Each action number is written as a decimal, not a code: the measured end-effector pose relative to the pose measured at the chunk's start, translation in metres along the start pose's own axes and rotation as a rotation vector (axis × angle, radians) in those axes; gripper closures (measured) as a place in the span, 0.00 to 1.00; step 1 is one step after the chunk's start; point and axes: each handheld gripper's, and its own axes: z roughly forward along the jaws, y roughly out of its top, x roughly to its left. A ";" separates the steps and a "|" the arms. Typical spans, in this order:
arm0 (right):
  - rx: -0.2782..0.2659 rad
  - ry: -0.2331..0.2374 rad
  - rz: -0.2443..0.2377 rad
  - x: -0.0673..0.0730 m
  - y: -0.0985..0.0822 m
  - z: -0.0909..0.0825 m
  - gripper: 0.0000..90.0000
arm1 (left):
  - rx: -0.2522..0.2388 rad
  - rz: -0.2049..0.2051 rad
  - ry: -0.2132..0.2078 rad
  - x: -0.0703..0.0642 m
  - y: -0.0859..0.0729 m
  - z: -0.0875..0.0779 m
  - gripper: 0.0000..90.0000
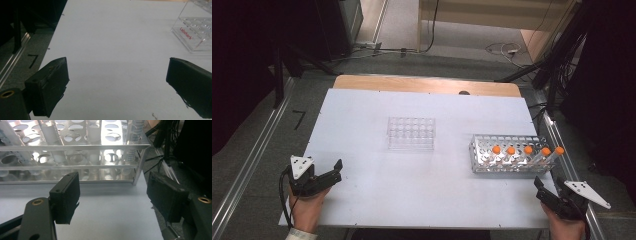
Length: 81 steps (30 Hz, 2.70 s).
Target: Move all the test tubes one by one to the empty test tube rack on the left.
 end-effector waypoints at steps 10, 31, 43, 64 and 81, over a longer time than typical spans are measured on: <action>-0.030 -0.023 0.006 0.001 0.006 -0.004 0.38 | -0.017 -0.004 -0.004 -0.002 0.000 -0.002 0.06; -0.068 -0.055 0.036 -0.013 0.029 0.011 0.55 | -0.033 -0.001 -0.003 -0.003 0.001 -0.004 0.07; -0.083 -0.075 0.034 -0.016 0.042 0.025 0.67 | -0.033 0.000 -0.001 -0.003 0.001 -0.004 0.07; -0.101 -0.080 0.017 -0.015 0.047 0.036 0.79 | -0.032 -0.003 0.001 -0.003 0.001 -0.004 0.07; -0.229 -0.063 0.026 -0.012 0.071 -0.005 0.80 | -0.031 0.014 0.000 -0.005 0.001 -0.004 0.07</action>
